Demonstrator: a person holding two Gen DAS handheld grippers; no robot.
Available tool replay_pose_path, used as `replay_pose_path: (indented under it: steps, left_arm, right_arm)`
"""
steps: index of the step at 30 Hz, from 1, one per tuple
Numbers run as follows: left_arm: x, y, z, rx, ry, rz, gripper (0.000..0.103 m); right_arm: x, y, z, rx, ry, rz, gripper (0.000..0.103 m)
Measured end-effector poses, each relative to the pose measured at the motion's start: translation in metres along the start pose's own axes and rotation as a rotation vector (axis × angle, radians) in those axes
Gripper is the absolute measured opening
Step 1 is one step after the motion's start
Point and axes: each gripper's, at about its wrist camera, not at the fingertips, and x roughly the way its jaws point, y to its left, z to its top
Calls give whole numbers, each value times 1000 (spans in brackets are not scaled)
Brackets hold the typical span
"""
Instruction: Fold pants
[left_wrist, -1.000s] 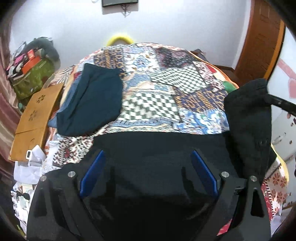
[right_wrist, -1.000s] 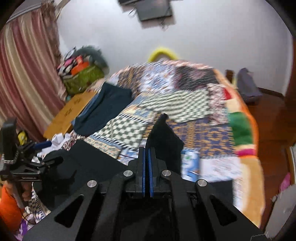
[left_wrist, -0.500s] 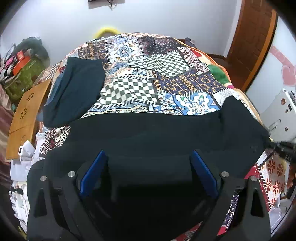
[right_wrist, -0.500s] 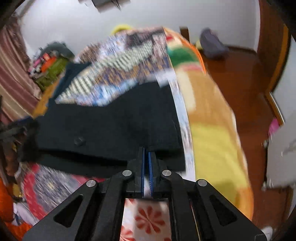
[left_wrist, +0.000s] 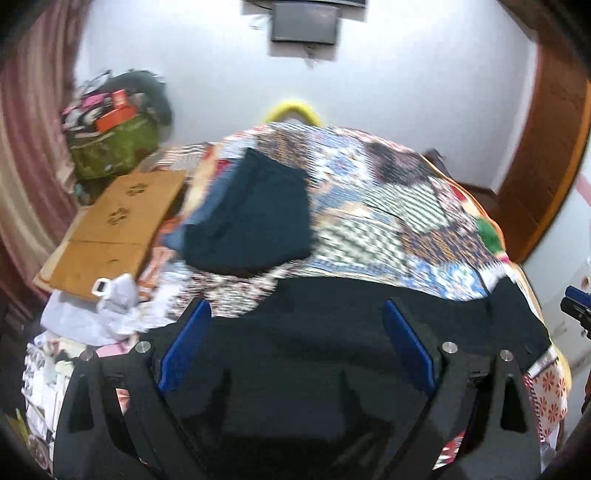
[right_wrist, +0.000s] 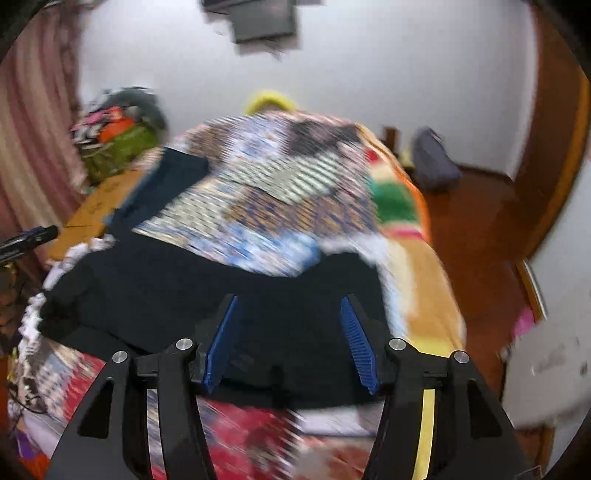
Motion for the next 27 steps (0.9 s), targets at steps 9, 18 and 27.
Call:
replay_pose_path:
  steps: [9, 18, 27]
  left_arm:
    - [20, 127, -6, -109, 114, 112, 95]
    - [107, 209, -50, -242, 390, 71, 95]
    - [157, 202, -75, -275, 536, -89, 67]
  right_arm:
    - [62, 113, 51, -156, 21, 230, 57]
    - [143, 181, 79, -282, 154, 288, 57]
    - [247, 219, 81, -352, 385, 317, 57]
